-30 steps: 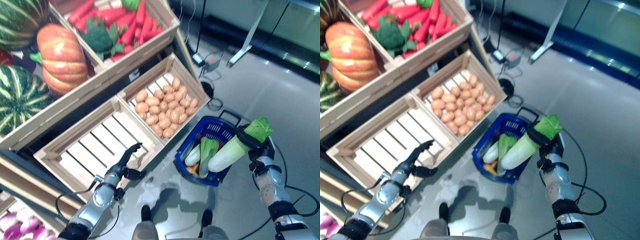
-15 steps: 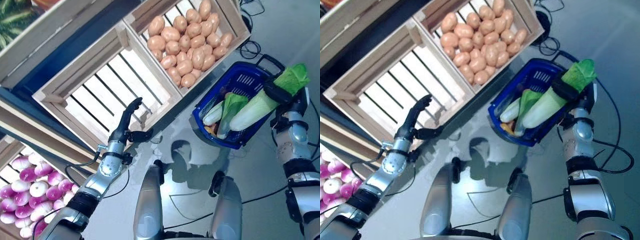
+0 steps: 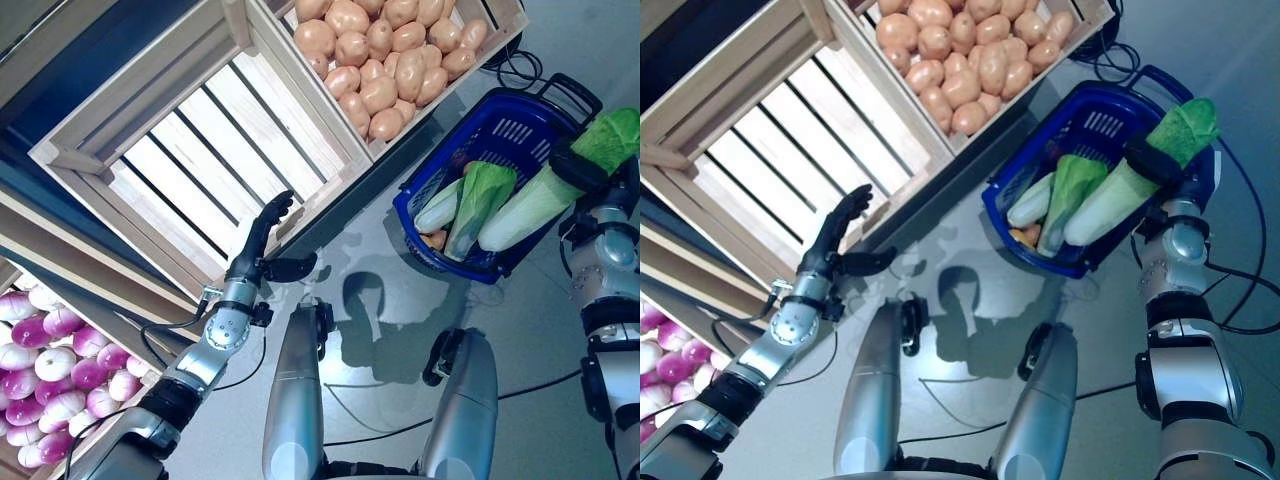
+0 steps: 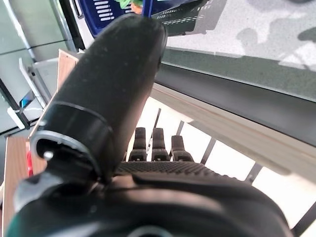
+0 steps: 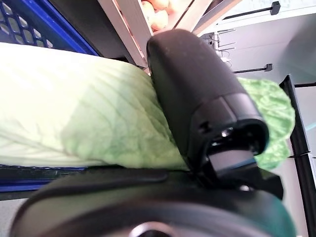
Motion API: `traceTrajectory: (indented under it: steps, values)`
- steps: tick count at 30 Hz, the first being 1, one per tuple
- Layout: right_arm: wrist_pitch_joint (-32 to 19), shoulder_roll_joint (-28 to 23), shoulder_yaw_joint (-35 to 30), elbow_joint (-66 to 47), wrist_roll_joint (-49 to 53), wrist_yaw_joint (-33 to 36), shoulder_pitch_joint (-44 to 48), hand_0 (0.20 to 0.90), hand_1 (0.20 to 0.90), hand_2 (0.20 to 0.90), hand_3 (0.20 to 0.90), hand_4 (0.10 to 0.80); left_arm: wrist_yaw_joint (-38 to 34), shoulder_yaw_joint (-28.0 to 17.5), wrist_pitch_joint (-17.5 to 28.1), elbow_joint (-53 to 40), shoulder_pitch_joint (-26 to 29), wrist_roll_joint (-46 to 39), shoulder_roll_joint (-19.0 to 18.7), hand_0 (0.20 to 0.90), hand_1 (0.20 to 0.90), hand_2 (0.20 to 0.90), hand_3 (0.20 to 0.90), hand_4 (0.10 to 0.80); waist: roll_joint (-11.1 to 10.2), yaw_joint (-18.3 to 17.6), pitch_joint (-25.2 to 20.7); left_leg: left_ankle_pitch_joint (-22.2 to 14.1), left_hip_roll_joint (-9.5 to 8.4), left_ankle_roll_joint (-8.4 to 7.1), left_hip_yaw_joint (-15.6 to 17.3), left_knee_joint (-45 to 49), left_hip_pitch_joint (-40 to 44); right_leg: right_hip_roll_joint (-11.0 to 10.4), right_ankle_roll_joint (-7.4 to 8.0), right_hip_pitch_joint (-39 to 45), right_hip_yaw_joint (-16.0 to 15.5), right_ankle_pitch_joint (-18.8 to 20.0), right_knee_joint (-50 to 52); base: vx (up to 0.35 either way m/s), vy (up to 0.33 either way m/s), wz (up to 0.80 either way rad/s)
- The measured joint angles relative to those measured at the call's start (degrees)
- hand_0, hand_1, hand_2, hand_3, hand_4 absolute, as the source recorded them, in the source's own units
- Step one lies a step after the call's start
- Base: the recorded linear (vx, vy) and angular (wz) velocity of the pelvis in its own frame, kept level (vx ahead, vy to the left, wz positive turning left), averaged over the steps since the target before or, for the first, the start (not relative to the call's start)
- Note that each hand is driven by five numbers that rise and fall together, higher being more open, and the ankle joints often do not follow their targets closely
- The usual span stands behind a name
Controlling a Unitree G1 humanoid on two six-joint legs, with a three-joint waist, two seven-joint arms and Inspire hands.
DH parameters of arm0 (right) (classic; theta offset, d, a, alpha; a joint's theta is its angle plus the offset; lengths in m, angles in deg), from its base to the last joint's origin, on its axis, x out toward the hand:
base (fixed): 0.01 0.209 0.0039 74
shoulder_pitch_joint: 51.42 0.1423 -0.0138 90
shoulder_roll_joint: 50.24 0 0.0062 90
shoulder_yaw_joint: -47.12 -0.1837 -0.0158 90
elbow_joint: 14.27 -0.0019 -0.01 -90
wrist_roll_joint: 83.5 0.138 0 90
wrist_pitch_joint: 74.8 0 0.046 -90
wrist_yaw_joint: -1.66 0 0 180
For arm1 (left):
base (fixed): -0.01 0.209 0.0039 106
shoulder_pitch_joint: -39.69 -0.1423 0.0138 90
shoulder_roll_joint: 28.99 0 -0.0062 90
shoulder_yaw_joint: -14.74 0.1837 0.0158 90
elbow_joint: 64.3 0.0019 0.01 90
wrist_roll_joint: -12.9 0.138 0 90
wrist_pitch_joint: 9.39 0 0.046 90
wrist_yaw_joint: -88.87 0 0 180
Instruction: Put vegetables into the basket
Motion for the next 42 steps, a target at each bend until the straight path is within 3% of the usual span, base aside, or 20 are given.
traceTrajectory:
  steps: [12, 18, 23, 29, 36, 39, 42]
  values:
    - [0.02, -1.68, 0.00, -0.07, 0.00, -2.70, 0.54, 0.900, 0.900, 0.900, 0.900, 0.800, 1.13, 0.00, 0.16, -1.80, 0.47, -0.82, -0.14, 0.900, 0.900, 0.900, 0.900, 0.800, -0.04, 0.04, -0.02, -0.09, 0.21, -0.12, 0.03, -0.62, 2.27, -0.01, -0.04, 2.53, -0.46, -0.18, -0.70, 0.001, 0.001, 0.00]
    - [0.76, -2.30, 0.00, -0.36, 0.01, -3.90, 1.17, 0.900, 0.900, 0.900, 0.900, 0.800, 2.59, 0.00, 0.22, -1.98, 0.26, -1.85, -0.97, 0.900, 0.900, 0.900, 0.900, 0.800, -0.53, 0.10, -0.23, 0.17, 1.14, -0.31, 1.28, -3.83, 6.43, 0.16, 0.11, 6.60, -1.35, -0.03, -3.87, 0.017, 0.008, -0.01]
    - [2.88, -2.12, -0.24, -0.36, 0.59, -4.87, 1.16, 0.900, 0.900, 0.900, 0.900, 0.800, 3.13, -0.12, 0.28, -2.03, 0.30, -1.84, -1.71, 0.900, 0.900, 0.900, 0.900, 0.800, -0.99, 0.07, -0.29, 2.24, 1.74, -1.25, 2.12, -11.68, 12.46, 1.45, 1.09, 13.41, -4.22, 2.44, -12.14, 0.043, 0.002, -0.01]
    - [3.48, -1.28, -0.79, -3.91, 2.52, -5.49, 0.72, 0.900, 0.900, 0.900, 0.900, 0.800, 4.96, -1.31, 0.07, -2.54, 0.74, -1.75, -2.15, 0.900, 0.900, 0.900, 0.900, 0.800, -3.10, 0.07, -1.79, 6.30, 2.15, -1.71, 5.19, -26.68, 24.62, 3.88, 1.37, 24.72, -7.09, 7.18, -27.42, 0.098, 0.009, -0.10]
    - [3.50, 7.22, -1.50, -20.05, 4.53, -5.88, -9.88, 0.900, 0.900, 0.900, 0.900, 0.800, 6.42, -3.69, -1.30, -3.46, -1.07, 0.39, -1.66, 0.900, 0.900, 0.900, 0.900, 0.800, -5.28, -0.30, -6.72, 14.07, 1.69, -2.85, 8.21, -49.39, 40.92, 9.38, 1.95, 40.40, -9.05, 17.38, -52.66, 0.187, 0.040, -0.17]
    - [3.50, 12.87, -0.95, -25.53, 4.56, -6.20, -18.31, 0.900, 0.900, 0.900, 0.900, 0.800, 7.72, -4.77, -2.46, -3.46, -4.97, 0.76, 0.31, 0.900, 0.900, 0.900, 0.900, 0.800, -5.94, -0.96, -12.78, 15.68, 0.81, -3.12, 8.36, -55.51, 44.16, 10.13, 2.39, 43.93, -8.98, 19.85, -59.94, 0.125, 0.050, -0.04]
    - [3.51, 19.63, 0.91, -28.28, 4.68, -7.25, -28.30, 0.900, 0.900, 0.900, 0.900, 0.800, 10.14, -5.18, -2.87, -3.18, -12.64, 1.07, 2.82, 0.900, 0.900, 0.900, 0.900, 0.800, -6.18, -1.73, -18.09, 16.49, 0.07, -3.38, 10.25, -61.71, 50.22, 10.61, 2.36, 49.23, -8.67, 21.71, -66.65, 0.072, 0.047, -0.17]
